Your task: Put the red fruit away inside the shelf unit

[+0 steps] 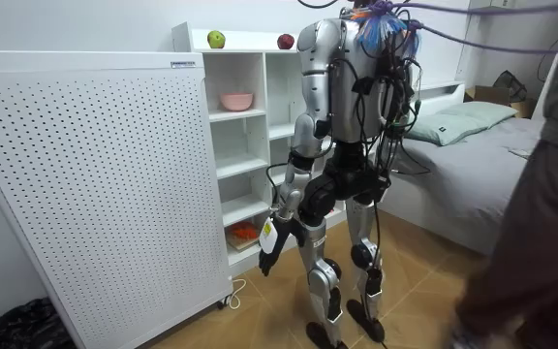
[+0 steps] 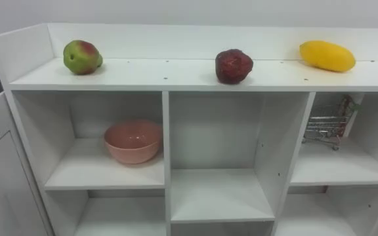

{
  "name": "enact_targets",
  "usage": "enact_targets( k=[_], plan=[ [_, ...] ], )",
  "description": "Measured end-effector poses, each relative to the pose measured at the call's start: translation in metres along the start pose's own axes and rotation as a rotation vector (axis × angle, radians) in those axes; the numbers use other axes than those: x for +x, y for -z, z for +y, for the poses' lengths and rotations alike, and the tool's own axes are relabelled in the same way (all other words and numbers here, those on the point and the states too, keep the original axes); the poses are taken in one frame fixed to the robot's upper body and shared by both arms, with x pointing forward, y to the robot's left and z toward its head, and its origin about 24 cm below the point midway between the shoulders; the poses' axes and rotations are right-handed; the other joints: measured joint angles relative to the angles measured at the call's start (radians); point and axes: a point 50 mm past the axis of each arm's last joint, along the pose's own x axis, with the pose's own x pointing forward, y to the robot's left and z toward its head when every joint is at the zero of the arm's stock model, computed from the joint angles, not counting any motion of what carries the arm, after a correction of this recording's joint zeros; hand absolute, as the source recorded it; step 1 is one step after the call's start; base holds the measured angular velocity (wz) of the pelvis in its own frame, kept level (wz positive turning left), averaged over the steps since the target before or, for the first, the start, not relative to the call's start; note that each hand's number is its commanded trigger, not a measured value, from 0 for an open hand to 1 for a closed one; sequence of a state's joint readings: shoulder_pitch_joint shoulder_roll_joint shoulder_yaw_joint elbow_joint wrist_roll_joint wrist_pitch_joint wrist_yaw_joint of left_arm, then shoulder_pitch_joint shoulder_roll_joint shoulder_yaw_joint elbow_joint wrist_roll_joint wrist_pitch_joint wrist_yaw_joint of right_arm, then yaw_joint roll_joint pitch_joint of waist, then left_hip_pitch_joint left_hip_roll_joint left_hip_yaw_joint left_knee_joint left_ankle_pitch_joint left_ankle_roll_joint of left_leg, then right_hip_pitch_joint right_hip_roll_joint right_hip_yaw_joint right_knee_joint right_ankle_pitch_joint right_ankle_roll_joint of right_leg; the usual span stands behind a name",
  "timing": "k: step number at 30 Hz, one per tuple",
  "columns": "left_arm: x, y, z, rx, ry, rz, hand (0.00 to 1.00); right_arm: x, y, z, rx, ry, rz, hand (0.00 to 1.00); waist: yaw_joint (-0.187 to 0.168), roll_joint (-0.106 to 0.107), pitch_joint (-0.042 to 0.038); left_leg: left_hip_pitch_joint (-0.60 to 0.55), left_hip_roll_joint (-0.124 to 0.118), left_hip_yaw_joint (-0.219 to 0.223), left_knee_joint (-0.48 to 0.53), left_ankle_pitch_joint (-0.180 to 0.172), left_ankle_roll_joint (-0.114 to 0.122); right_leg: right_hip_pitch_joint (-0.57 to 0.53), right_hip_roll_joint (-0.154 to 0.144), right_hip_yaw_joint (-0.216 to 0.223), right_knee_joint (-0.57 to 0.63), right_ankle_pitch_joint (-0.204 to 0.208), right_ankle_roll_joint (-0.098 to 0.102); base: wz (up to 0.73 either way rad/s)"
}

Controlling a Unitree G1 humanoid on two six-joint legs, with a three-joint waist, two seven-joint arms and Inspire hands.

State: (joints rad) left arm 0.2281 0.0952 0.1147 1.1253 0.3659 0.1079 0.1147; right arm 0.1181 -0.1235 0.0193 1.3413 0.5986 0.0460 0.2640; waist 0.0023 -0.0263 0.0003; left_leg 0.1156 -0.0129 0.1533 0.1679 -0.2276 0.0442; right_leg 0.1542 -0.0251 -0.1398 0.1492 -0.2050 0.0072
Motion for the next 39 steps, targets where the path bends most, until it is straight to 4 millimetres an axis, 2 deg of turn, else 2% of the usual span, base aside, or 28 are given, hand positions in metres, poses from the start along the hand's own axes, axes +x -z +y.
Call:
enact_targets(
  k=[14,20,21,23,26,28,29,31,32,34,36,37,39],
  plan=[
    [0.001,-0.008,0.000,-0.008,0.009,-0.018,0.00,0.001,-0.004,0.000,-0.003,0.037,-0.012,0.00,-0.001,0.011,0.0012,0.001,0.000,0.005,-0.001,0.000,0.000,0.005,0.000,0.005,0.000,0.000,0.000,0.00],
    [0.001,-0.010,0.001,-0.013,0.003,-0.030,0.00,0.001,-0.009,-0.003,0.095,0.085,-0.043,0.00,-0.006,0.011,0.0053,0.001,0.000,0.004,-0.002,0.000,0.000,0.005,0.000,0.001,0.000,0.000,0.000,0.00],
    [0.001,-0.009,0.001,-0.032,0.000,-0.025,0.00,0.001,-0.014,-0.003,0.142,0.098,-0.062,0.00,-0.009,0.012,0.0058,0.001,0.000,0.004,-0.002,0.000,0.000,0.004,0.000,0.001,0.000,0.000,0.000,0.00],
    [0.001,-0.010,0.004,-0.047,-0.015,-0.025,0.00,0.000,-0.027,-0.002,0.185,0.118,-0.107,0.00,-0.012,0.011,0.0060,0.004,0.000,0.008,-0.002,0.000,0.000,0.004,0.000,0.002,0.000,0.000,0.000,-0.05],
    [0.001,-0.013,0.008,-0.055,-0.042,-0.050,0.00,-0.002,-0.064,0.007,0.210,0.127,-0.234,0.00,-0.017,0.008,0.0091,0.015,-0.001,0.007,-0.002,0.000,0.000,0.005,-0.001,0.003,0.001,0.000,0.000,-0.07],
    [0.001,-0.018,0.012,-0.065,-0.069,-0.077,0.00,-0.008,-0.103,0.020,0.229,0.118,-0.376,0.00,-0.021,0.005,0.0107,0.017,-0.001,0.007,-0.003,0.000,0.001,0.001,0.002,0.012,0.002,0.000,0.000,-0.12],
    [0.001,-0.018,0.012,-0.074,-0.072,-0.080,0.00,-0.011,-0.113,0.024,0.229,0.112,-0.417,0.00,-0.021,0.004,0.0109,0.016,-0.001,0.007,-0.003,0.000,0.001,0.001,0.002,0.015,0.001,0.000,0.000,-0.12],
    [0.001,-0.019,0.012,-0.077,-0.085,-0.086,0.00,-0.031,-0.154,0.044,0.184,0.088,-0.603,0.00,-0.024,0.002,0.0105,0.013,-0.001,0.007,-0.003,0.000,0.000,-0.003,0.003,0.019,0.001,0.000,-0.001,-0.07],
    [0.001,-0.019,0.012,-0.075,-0.088,-0.088,0.00,-0.038,-0.163,0.049,0.164,0.086,-0.652,0.00,-0.024,0.001,0.0105,0.013,-0.001,0.007,-0.003,0.000,0.000,-0.005,0.004,0.020,0.001,0.000,-0.001,-0.03],
    [0.000,-0.018,0.013,-0.075,-0.107,-0.087,0.00,-0.067,-0.194,0.067,0.123,0.075,-0.849,0.00,-0.022,0.000,0.0079,0.010,-0.002,0.007,-0.003,0.000,0.000,-0.007,0.006,0.027,0.001,0.000,-0.001,0.00],
    [0.000,-0.019,0.014,-0.075,-0.120,-0.095,0.00,-0.090,-0.210,0.083,0.097,0.065,-0.975,0.00,-0.018,-0.008,0.0031,0.000,-0.002,0.007,-0.002,0.001,0.000,-0.015,0.008,0.031,0.005,0.000,-0.001,0.00],
    [0.000,-0.016,0.013,-0.065,-0.129,-0.089,0.00,-0.107,-0.219,0.093,0.069,0.055,-1.066,0.00,-0.017,-0.013,0.0058,-0.006,-0.001,0.007,0.000,0.001,0.000,-0.020,0.008,0.027,0.005,0.001,-0.001,0.00],
    [-0.001,-0.015,0.011,-0.046,-0.130,-0.089,0.00,-0.128,-0.230,0.104,0.040,0.048,-1.183,0.00,-0.009,-0.018,0.0033,-0.006,0.000,0.007,0.001,0.001,-0.001,-0.026,0.008,0.030,0.003,0.001,-0.002,-0.05]
  ],
)
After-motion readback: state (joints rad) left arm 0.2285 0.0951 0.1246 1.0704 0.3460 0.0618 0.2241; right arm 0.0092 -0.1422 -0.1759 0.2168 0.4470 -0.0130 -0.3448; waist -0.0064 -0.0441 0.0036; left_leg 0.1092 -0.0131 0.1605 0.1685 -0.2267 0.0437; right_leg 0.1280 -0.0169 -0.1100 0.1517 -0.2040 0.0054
